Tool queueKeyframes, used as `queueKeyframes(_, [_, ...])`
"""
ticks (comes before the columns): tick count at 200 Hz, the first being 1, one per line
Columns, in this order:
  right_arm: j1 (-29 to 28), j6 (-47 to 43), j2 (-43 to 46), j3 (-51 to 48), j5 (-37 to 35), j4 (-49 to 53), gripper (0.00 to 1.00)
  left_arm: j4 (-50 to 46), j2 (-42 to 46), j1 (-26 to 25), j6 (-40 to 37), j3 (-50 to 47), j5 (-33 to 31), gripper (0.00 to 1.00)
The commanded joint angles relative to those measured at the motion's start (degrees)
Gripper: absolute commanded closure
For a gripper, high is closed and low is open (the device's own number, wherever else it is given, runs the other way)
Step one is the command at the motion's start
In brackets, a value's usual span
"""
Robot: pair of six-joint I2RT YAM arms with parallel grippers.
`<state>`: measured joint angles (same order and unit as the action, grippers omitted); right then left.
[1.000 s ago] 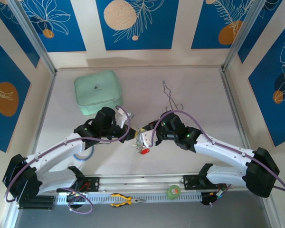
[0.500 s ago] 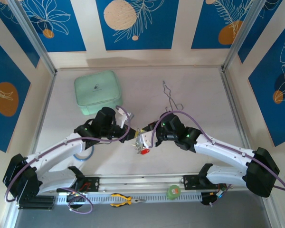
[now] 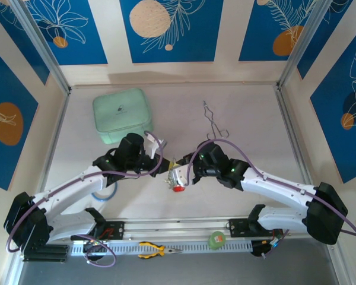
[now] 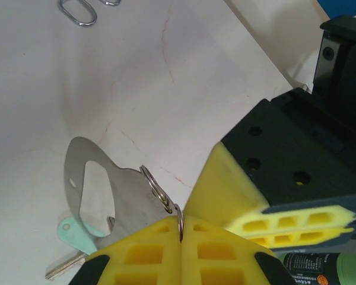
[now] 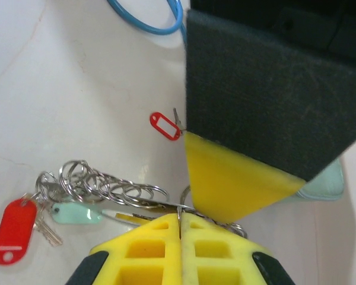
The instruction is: Put the keys on the keyring
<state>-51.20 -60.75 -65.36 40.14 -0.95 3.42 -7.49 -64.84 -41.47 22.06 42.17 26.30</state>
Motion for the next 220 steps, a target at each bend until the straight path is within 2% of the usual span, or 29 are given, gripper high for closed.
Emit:
queueKeyframes(1, [0.6,3.4,1.7,-0.7,-2.6,-3.7,1.0,3.3,0.7,0.3,2.0,-0.3,0.5,1.0])
queueKeyframes(58, [1.2,14.4,3.0,-2.7,-3.4,-7.5,1.0,8.7,1.5,0.3,9.5,-3.5,0.5,1.0])
queueKeyframes(106, [3.4,15.9,6.4,-3.9,-2.5,-4.9,1.0,9.0,1.3,0.3,10.8,-3.8,-0.3,1.0])
queueKeyframes(220, [1.7,17.9,3.4,-3.3,-1.2,-7.0,1.0,10.8,0.9,0.3,11.5,-4.0,1.0,1.0])
